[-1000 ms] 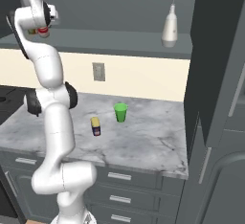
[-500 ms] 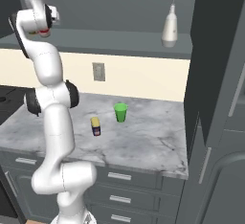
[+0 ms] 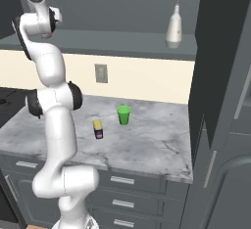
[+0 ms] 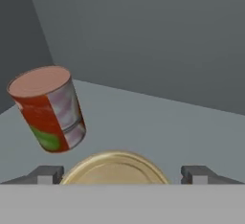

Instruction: Pick the cans from the counter and place them in their designated side in the cabinet.

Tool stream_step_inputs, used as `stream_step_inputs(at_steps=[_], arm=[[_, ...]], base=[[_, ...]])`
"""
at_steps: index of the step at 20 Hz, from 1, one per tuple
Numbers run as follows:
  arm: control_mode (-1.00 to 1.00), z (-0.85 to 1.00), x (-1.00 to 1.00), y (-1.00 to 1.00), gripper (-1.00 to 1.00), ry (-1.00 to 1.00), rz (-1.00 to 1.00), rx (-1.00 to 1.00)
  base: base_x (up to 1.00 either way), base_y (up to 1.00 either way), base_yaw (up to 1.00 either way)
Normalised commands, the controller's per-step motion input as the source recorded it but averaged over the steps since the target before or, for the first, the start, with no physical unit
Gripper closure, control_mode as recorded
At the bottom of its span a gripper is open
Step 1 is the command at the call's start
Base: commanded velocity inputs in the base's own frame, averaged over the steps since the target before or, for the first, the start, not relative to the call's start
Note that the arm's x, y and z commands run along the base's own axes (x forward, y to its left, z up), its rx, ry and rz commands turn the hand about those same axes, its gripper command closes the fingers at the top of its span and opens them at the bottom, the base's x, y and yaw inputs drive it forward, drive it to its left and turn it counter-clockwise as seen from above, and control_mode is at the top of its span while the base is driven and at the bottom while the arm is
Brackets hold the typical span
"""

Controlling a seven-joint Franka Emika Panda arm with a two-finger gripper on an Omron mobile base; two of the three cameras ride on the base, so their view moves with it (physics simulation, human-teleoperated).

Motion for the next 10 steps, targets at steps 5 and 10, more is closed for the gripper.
stream_step_inputs(at_steps=[5,10], arm=[[-1.00,0.24,0.29,0.07,-1.00,0.01,0.00,0.00],[-1.00,0.33,0.05,0.01,-1.00,-0.03,0.00,0.00]], base=[[0.00,0.00,0.00],[0.00,0.00,0.00]])
